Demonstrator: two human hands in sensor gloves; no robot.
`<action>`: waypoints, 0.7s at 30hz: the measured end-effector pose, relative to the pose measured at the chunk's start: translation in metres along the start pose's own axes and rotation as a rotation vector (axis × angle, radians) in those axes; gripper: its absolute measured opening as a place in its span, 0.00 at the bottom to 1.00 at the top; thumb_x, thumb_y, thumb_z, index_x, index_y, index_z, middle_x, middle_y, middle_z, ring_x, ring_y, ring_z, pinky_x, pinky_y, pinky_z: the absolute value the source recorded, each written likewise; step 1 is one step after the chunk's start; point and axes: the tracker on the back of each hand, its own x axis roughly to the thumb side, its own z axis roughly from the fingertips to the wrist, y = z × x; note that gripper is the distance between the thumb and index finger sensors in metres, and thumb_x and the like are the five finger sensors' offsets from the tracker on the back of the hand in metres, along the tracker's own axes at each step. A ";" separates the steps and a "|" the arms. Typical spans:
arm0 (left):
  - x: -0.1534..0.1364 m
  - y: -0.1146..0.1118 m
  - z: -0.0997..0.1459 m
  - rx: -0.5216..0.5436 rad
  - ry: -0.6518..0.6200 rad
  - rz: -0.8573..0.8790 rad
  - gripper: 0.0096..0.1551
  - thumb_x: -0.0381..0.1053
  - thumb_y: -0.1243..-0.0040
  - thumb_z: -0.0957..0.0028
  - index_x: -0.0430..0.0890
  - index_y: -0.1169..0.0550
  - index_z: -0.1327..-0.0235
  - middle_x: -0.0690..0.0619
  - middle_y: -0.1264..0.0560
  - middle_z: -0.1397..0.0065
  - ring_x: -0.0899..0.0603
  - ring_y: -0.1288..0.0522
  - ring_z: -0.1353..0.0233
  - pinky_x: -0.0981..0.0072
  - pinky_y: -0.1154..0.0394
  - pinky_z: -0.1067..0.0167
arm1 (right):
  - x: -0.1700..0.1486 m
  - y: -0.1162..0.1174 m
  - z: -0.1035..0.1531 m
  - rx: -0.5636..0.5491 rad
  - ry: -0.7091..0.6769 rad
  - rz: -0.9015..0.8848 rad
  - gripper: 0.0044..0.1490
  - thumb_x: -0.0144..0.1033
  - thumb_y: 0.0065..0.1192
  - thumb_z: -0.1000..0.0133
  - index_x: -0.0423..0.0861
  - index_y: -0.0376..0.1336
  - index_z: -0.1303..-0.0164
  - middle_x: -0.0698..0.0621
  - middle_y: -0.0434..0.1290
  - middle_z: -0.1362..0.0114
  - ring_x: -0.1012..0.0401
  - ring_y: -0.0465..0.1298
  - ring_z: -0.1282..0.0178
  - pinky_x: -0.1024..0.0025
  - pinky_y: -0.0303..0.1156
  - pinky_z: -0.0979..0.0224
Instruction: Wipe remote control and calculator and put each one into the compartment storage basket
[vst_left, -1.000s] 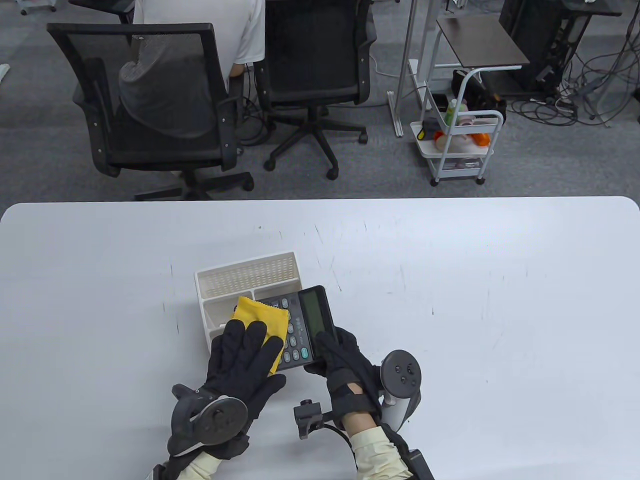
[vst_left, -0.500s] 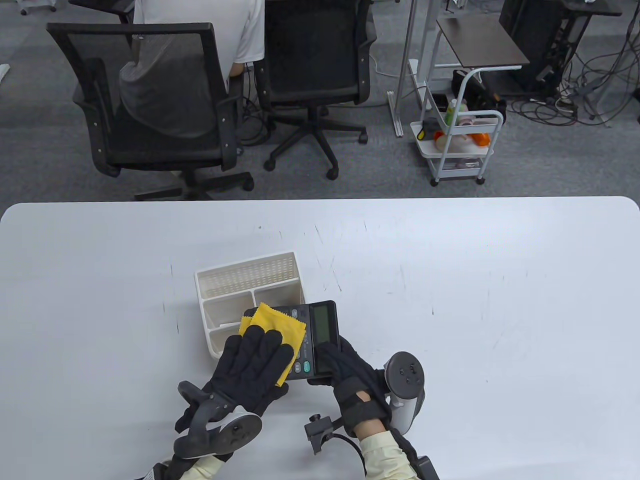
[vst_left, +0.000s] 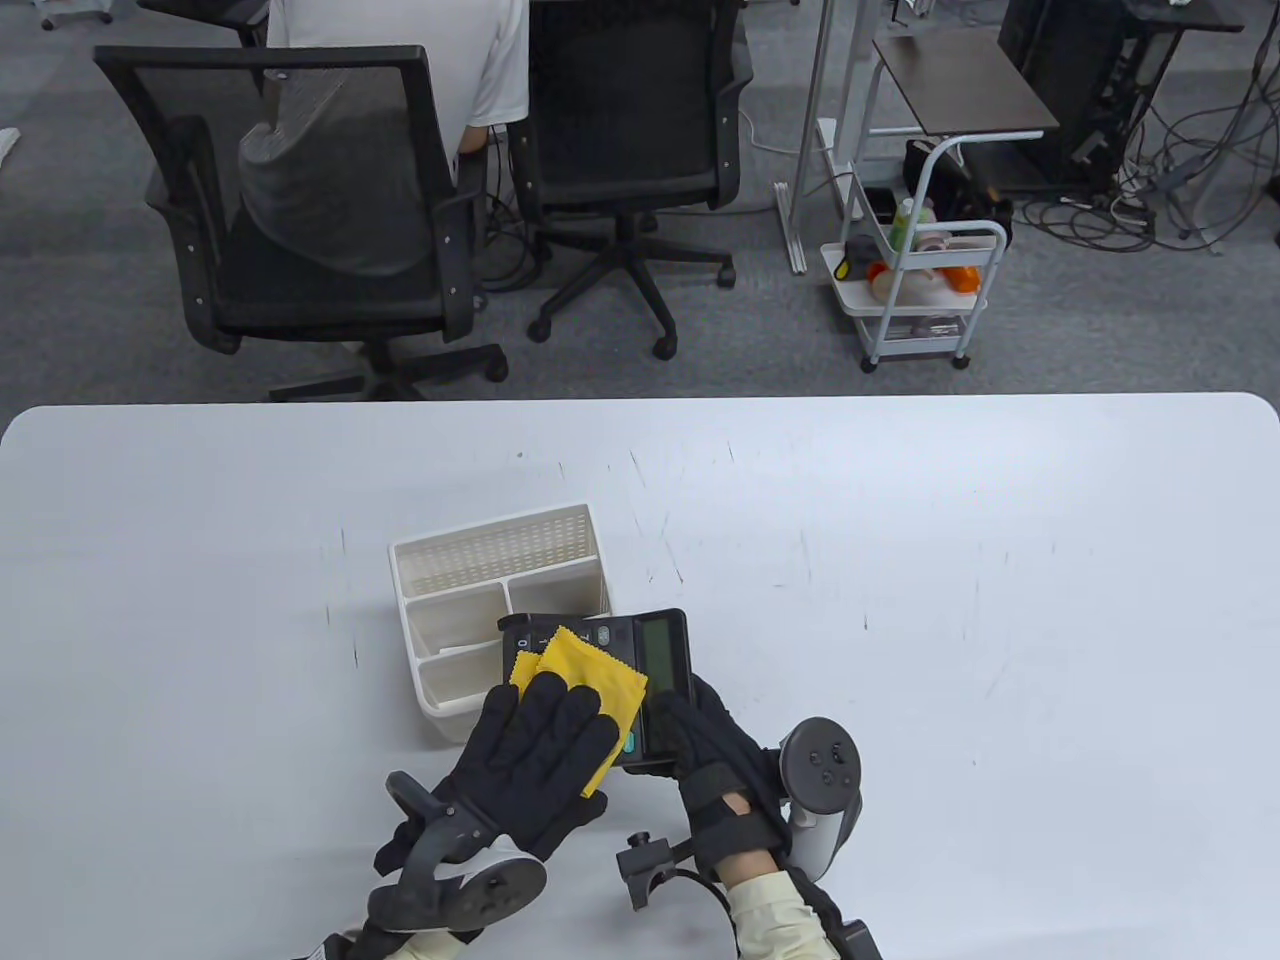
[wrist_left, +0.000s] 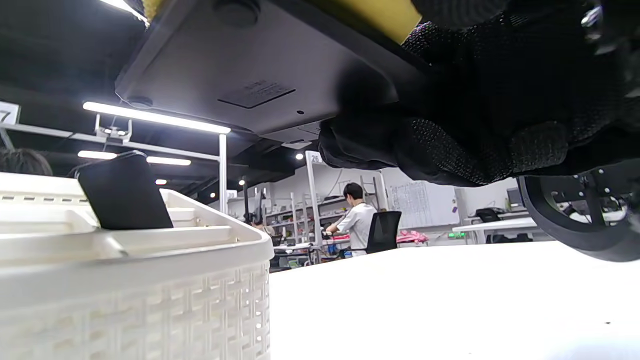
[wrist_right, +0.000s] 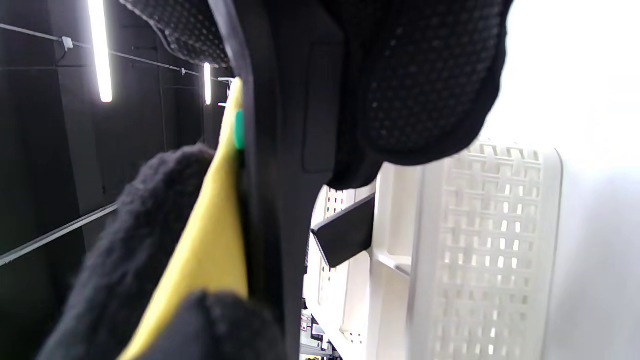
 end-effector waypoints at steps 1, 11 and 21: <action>0.000 0.000 0.000 0.007 -0.001 0.000 0.32 0.61 0.52 0.44 0.56 0.34 0.24 0.52 0.36 0.18 0.37 0.38 0.17 0.38 0.40 0.26 | 0.001 -0.001 0.000 0.001 0.000 0.003 0.42 0.42 0.56 0.38 0.23 0.59 0.26 0.32 0.77 0.38 0.52 0.87 0.51 0.60 0.85 0.52; -0.017 0.009 0.007 0.060 0.100 0.071 0.30 0.65 0.53 0.43 0.61 0.29 0.28 0.49 0.35 0.17 0.27 0.44 0.17 0.31 0.42 0.27 | 0.005 -0.001 0.005 -0.034 -0.033 -0.020 0.40 0.44 0.54 0.35 0.25 0.59 0.25 0.32 0.77 0.38 0.52 0.86 0.51 0.60 0.84 0.52; -0.009 0.004 0.004 0.010 0.065 0.135 0.31 0.61 0.50 0.42 0.50 0.26 0.30 0.46 0.32 0.20 0.33 0.33 0.20 0.40 0.34 0.27 | 0.006 0.000 0.007 -0.051 -0.070 0.090 0.40 0.44 0.55 0.35 0.26 0.60 0.25 0.33 0.77 0.38 0.51 0.86 0.51 0.59 0.83 0.52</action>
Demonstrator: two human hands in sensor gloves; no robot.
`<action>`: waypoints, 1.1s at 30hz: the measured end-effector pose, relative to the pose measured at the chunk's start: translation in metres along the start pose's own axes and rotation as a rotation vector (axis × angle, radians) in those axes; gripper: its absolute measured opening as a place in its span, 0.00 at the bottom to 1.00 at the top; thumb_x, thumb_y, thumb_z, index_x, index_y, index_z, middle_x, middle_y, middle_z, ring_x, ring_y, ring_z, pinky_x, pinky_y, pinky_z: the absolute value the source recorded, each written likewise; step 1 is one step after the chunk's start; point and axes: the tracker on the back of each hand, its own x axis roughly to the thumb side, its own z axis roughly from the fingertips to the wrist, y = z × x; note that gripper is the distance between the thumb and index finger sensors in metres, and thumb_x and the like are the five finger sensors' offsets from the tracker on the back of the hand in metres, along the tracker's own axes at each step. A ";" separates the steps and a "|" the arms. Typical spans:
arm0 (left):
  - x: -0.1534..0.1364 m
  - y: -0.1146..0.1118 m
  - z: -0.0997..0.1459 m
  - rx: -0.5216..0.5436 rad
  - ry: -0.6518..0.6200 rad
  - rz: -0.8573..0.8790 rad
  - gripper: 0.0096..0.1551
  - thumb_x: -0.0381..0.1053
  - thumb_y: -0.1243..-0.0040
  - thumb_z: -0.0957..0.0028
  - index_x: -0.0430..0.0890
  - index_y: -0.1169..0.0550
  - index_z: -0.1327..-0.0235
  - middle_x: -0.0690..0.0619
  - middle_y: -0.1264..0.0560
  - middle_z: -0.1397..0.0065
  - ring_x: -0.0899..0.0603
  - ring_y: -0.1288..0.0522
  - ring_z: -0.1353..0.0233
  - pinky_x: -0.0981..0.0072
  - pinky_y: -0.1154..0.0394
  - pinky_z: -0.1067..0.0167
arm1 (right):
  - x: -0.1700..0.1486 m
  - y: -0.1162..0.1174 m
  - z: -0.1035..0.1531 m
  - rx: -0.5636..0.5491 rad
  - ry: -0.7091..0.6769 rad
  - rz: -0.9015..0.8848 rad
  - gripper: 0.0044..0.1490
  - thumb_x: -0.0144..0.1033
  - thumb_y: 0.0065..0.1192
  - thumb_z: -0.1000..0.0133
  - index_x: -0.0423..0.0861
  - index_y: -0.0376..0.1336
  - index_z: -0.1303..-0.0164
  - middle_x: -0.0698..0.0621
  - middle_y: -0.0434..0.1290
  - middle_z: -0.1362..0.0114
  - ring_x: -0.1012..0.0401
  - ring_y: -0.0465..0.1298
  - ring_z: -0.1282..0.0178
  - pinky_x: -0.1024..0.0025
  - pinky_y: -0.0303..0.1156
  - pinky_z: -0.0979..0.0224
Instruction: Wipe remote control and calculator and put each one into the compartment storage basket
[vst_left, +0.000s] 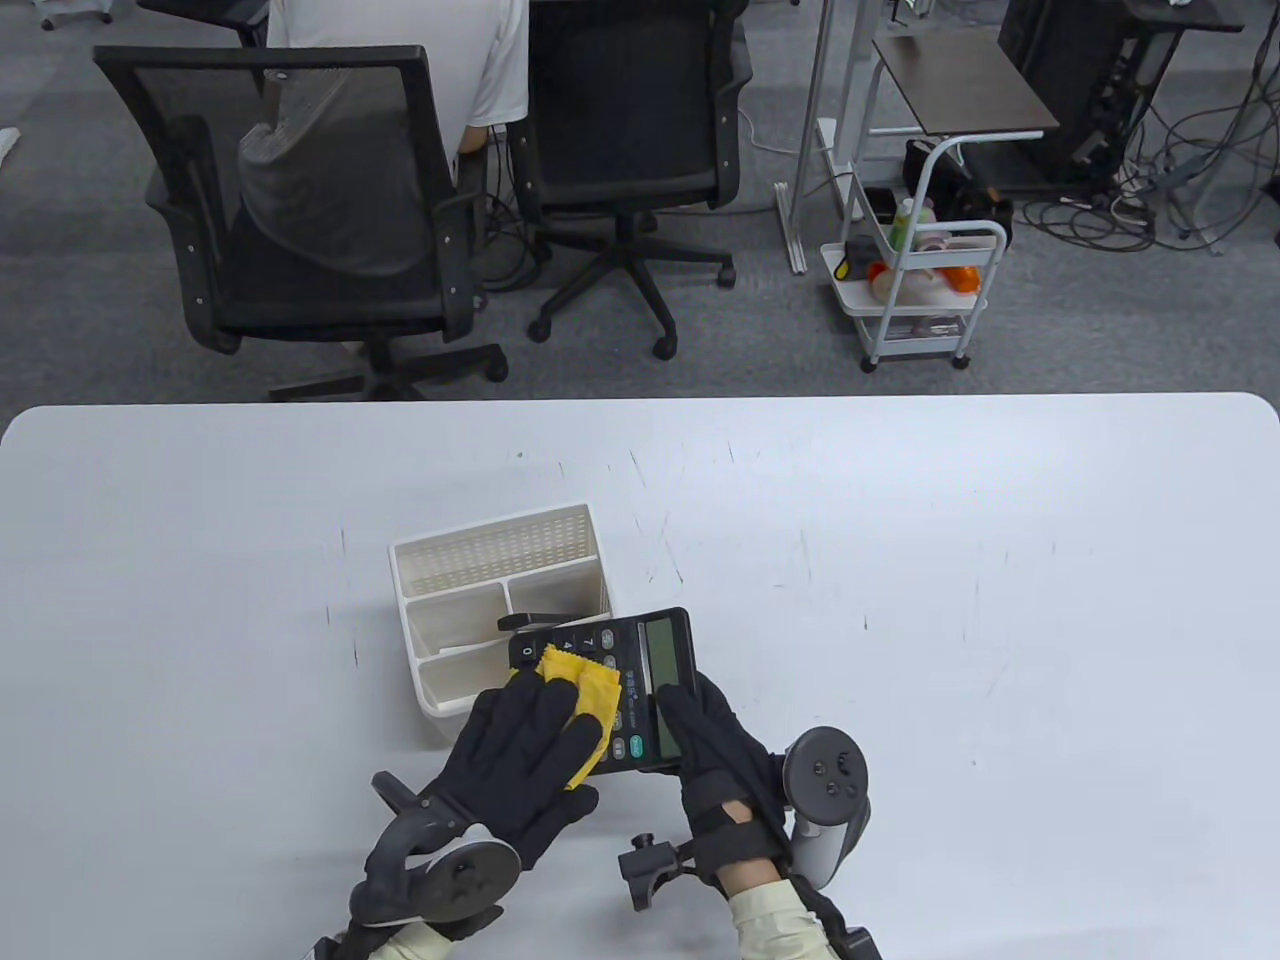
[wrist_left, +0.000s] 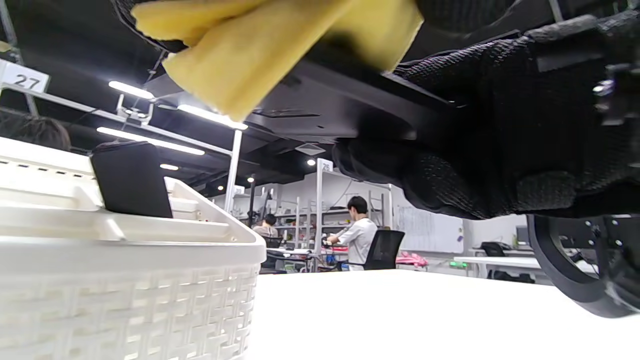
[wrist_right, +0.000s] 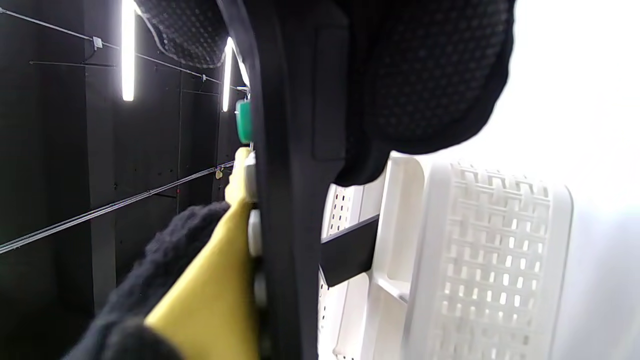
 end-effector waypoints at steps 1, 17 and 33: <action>0.002 0.000 0.000 -0.005 -0.005 -0.008 0.31 0.61 0.50 0.43 0.49 0.26 0.30 0.45 0.32 0.20 0.33 0.33 0.20 0.41 0.34 0.27 | 0.000 0.000 0.000 -0.007 -0.002 0.004 0.40 0.44 0.55 0.35 0.26 0.60 0.26 0.32 0.77 0.38 0.51 0.86 0.52 0.59 0.83 0.52; 0.002 0.003 0.001 0.032 -0.039 -0.111 0.32 0.62 0.54 0.42 0.51 0.31 0.27 0.47 0.35 0.19 0.35 0.36 0.18 0.43 0.37 0.26 | 0.007 -0.001 0.001 0.007 -0.025 -0.024 0.40 0.43 0.55 0.35 0.25 0.60 0.26 0.32 0.77 0.38 0.51 0.86 0.52 0.59 0.83 0.52; 0.021 -0.004 -0.003 0.000 -0.129 -0.147 0.33 0.64 0.55 0.44 0.56 0.36 0.24 0.51 0.40 0.17 0.38 0.40 0.17 0.43 0.40 0.24 | 0.007 0.006 0.005 -0.007 -0.051 -0.020 0.40 0.43 0.52 0.34 0.24 0.58 0.25 0.32 0.75 0.36 0.51 0.85 0.50 0.58 0.82 0.51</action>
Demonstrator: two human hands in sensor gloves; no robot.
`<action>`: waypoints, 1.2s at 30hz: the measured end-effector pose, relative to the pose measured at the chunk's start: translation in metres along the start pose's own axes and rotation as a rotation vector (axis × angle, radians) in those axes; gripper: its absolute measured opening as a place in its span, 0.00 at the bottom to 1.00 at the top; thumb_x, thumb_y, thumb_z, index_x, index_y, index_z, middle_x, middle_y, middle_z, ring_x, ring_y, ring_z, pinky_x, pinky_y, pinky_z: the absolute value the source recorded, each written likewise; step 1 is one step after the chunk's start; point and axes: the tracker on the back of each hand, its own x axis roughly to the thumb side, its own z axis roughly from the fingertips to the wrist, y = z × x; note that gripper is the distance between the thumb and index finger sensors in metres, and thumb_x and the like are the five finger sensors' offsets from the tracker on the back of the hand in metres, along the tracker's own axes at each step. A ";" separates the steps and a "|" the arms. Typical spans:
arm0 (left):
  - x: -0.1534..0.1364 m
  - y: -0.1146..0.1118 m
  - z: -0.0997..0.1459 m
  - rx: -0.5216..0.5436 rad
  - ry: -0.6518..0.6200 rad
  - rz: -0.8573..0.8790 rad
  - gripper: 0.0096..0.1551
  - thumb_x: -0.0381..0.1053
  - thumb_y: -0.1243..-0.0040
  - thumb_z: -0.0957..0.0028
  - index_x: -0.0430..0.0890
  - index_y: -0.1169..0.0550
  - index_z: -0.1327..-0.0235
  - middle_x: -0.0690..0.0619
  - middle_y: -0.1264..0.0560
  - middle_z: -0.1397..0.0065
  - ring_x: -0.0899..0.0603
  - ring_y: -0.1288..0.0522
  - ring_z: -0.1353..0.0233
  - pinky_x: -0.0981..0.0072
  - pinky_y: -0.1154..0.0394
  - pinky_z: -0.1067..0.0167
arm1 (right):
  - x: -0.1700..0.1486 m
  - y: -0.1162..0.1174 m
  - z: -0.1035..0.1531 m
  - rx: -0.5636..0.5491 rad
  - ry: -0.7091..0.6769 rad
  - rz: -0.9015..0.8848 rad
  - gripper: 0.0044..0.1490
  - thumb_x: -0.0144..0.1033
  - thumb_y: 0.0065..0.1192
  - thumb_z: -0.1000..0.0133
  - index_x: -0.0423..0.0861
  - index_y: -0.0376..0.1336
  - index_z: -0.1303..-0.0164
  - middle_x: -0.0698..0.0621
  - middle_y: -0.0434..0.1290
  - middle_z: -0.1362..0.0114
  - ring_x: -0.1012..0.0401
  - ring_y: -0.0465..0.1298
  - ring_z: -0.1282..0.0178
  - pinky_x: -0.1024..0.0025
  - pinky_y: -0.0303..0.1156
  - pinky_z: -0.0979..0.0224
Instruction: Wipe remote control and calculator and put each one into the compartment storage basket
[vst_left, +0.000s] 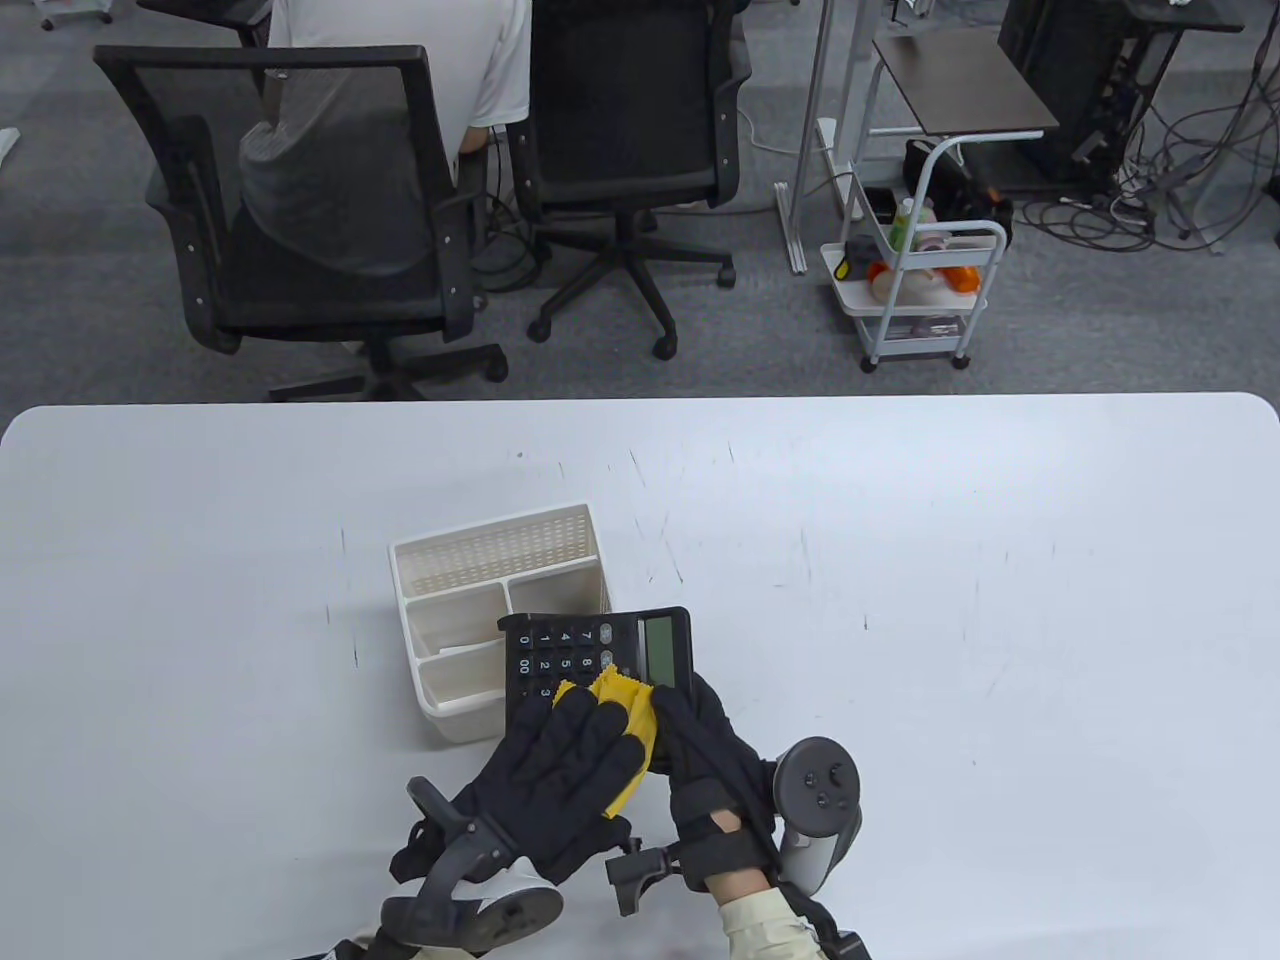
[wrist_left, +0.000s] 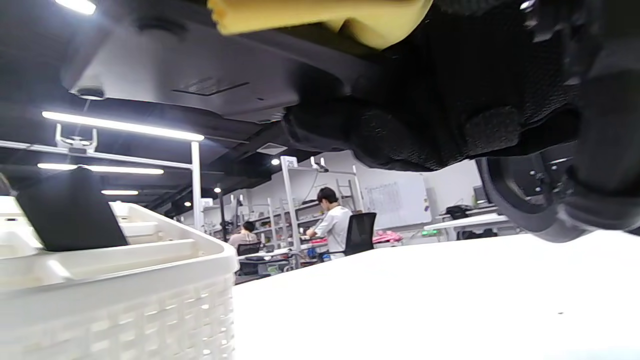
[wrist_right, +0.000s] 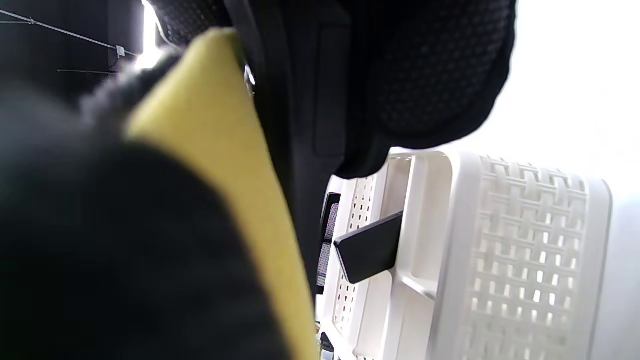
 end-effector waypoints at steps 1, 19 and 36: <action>-0.002 0.000 0.000 0.002 0.007 -0.004 0.33 0.64 0.54 0.43 0.56 0.36 0.24 0.51 0.40 0.17 0.38 0.40 0.17 0.43 0.40 0.24 | 0.000 -0.001 0.000 0.000 0.001 -0.001 0.40 0.43 0.52 0.34 0.24 0.58 0.25 0.32 0.75 0.36 0.50 0.85 0.50 0.58 0.82 0.51; 0.004 -0.002 -0.001 -0.003 -0.012 -0.022 0.34 0.62 0.55 0.43 0.52 0.35 0.24 0.48 0.38 0.18 0.37 0.39 0.18 0.45 0.39 0.25 | -0.001 -0.003 0.000 -0.023 0.011 0.006 0.41 0.43 0.52 0.34 0.25 0.57 0.24 0.32 0.75 0.36 0.50 0.84 0.50 0.58 0.82 0.51; -0.023 0.002 0.008 0.003 0.138 -0.025 0.33 0.61 0.55 0.42 0.50 0.34 0.24 0.46 0.38 0.19 0.35 0.38 0.18 0.43 0.38 0.26 | 0.000 -0.014 -0.002 -0.097 0.007 -0.031 0.41 0.44 0.52 0.34 0.24 0.57 0.25 0.32 0.75 0.36 0.50 0.84 0.51 0.59 0.82 0.51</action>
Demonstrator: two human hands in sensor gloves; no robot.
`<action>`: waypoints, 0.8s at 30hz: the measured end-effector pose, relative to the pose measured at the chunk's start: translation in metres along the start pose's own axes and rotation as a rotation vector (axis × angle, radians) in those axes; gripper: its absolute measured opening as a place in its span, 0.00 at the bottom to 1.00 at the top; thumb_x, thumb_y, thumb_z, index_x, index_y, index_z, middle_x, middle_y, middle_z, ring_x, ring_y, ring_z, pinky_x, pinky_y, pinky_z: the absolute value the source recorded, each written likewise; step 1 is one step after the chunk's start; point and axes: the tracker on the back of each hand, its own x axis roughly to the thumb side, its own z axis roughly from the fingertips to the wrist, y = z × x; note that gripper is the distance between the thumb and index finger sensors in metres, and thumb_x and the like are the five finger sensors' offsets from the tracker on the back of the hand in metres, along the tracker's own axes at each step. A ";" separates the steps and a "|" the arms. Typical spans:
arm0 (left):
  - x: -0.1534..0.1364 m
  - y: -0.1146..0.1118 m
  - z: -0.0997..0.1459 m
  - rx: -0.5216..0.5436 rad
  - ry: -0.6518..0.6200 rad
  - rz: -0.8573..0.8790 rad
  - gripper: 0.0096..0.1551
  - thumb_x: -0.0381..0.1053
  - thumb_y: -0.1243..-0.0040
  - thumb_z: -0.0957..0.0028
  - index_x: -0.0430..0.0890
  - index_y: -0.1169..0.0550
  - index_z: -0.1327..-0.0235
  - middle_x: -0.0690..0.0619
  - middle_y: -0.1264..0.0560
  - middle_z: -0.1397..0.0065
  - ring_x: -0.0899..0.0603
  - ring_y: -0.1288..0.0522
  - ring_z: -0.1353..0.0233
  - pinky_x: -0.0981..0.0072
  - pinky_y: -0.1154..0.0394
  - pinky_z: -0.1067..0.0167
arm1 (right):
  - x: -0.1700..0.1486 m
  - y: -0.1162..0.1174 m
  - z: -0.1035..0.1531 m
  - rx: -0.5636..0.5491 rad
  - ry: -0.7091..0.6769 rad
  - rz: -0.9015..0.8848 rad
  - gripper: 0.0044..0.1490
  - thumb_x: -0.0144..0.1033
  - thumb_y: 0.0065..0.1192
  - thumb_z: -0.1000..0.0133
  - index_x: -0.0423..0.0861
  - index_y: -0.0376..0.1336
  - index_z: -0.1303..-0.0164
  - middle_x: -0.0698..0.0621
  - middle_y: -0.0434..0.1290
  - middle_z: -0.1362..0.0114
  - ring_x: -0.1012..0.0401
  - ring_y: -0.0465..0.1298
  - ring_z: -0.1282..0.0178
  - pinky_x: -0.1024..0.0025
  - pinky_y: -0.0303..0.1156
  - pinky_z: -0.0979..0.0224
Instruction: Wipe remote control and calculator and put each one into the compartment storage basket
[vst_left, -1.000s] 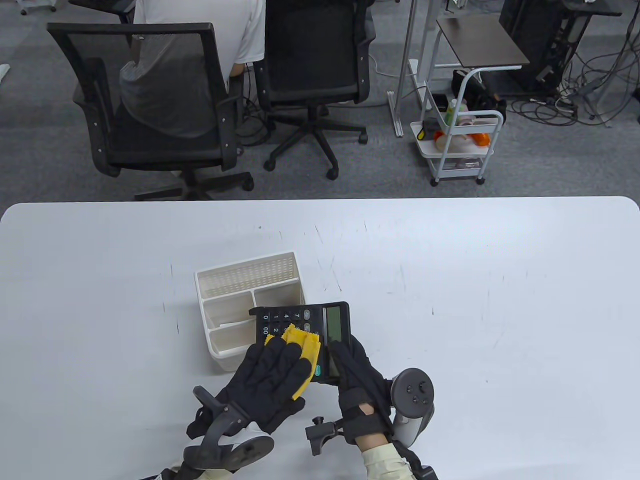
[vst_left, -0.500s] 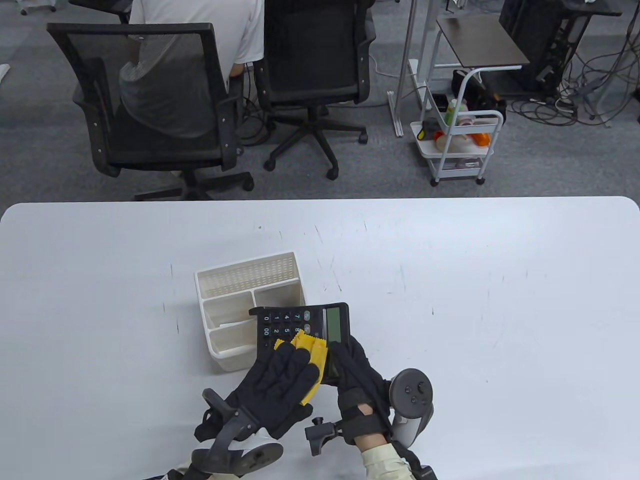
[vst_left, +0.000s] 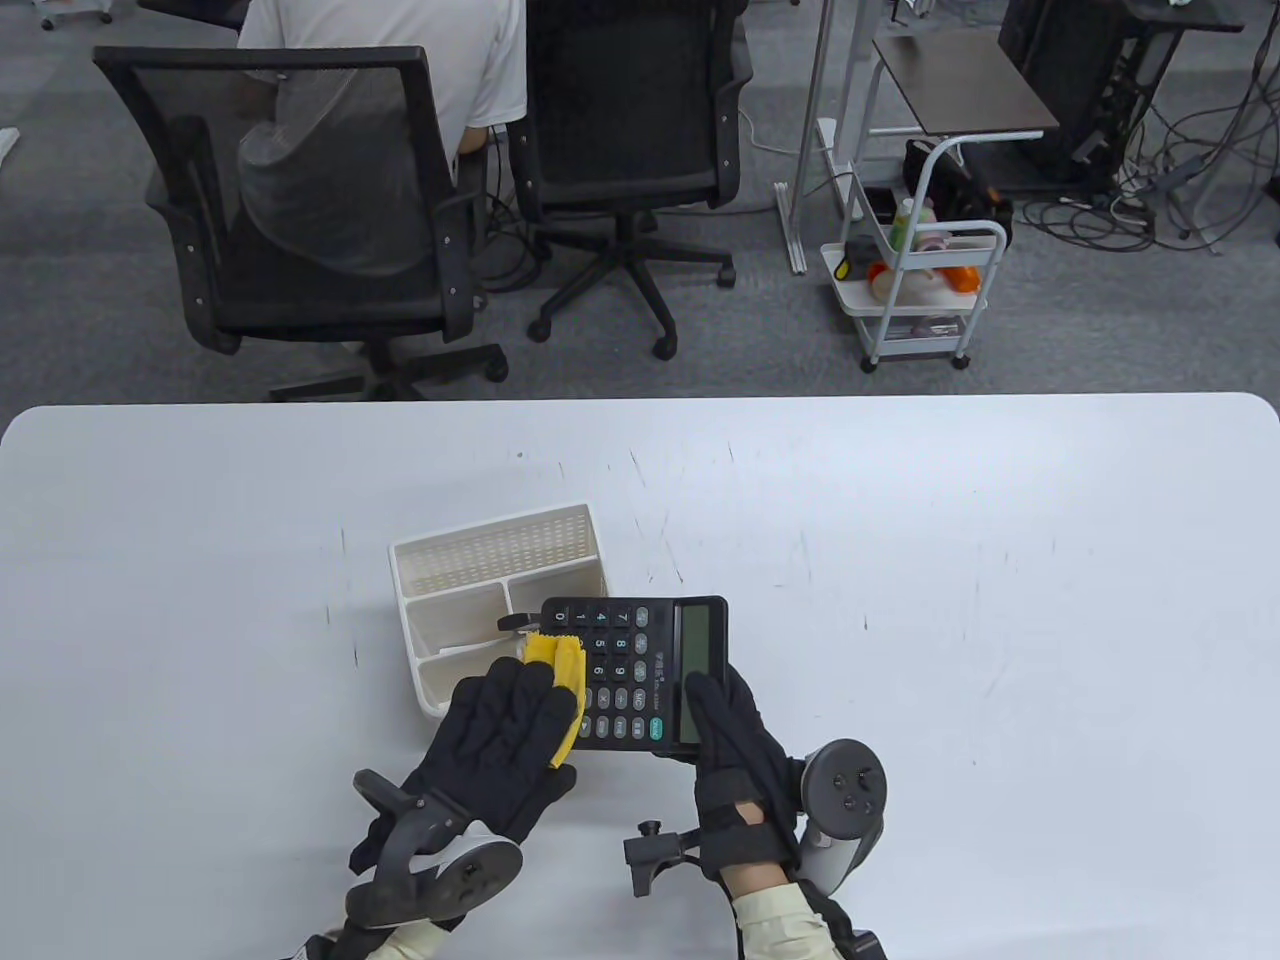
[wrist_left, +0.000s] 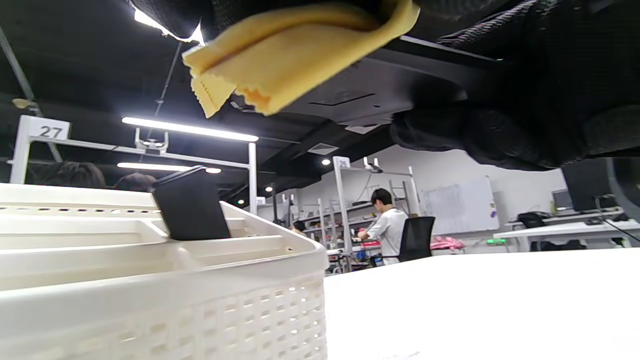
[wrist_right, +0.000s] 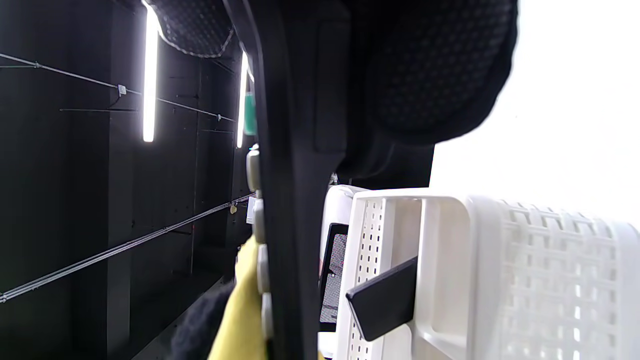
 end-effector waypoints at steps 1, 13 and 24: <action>0.004 -0.001 -0.001 -0.003 -0.021 -0.005 0.33 0.61 0.55 0.42 0.50 0.34 0.24 0.46 0.38 0.19 0.35 0.38 0.18 0.43 0.38 0.26 | 0.000 0.001 0.000 0.010 -0.001 0.006 0.41 0.44 0.52 0.34 0.25 0.57 0.24 0.32 0.75 0.36 0.50 0.84 0.51 0.58 0.82 0.51; 0.003 -0.001 -0.004 -0.011 -0.033 0.051 0.33 0.62 0.56 0.42 0.51 0.35 0.24 0.48 0.38 0.18 0.36 0.39 0.18 0.43 0.39 0.25 | 0.002 0.016 0.004 0.103 -0.049 0.076 0.41 0.43 0.53 0.34 0.24 0.58 0.25 0.31 0.76 0.37 0.50 0.85 0.52 0.58 0.82 0.52; -0.009 0.001 0.000 -0.010 0.006 0.062 0.33 0.61 0.56 0.42 0.51 0.34 0.25 0.47 0.38 0.19 0.36 0.38 0.18 0.43 0.38 0.25 | 0.003 0.006 0.001 0.049 -0.041 0.044 0.40 0.43 0.53 0.34 0.24 0.58 0.25 0.31 0.75 0.37 0.50 0.85 0.52 0.58 0.82 0.52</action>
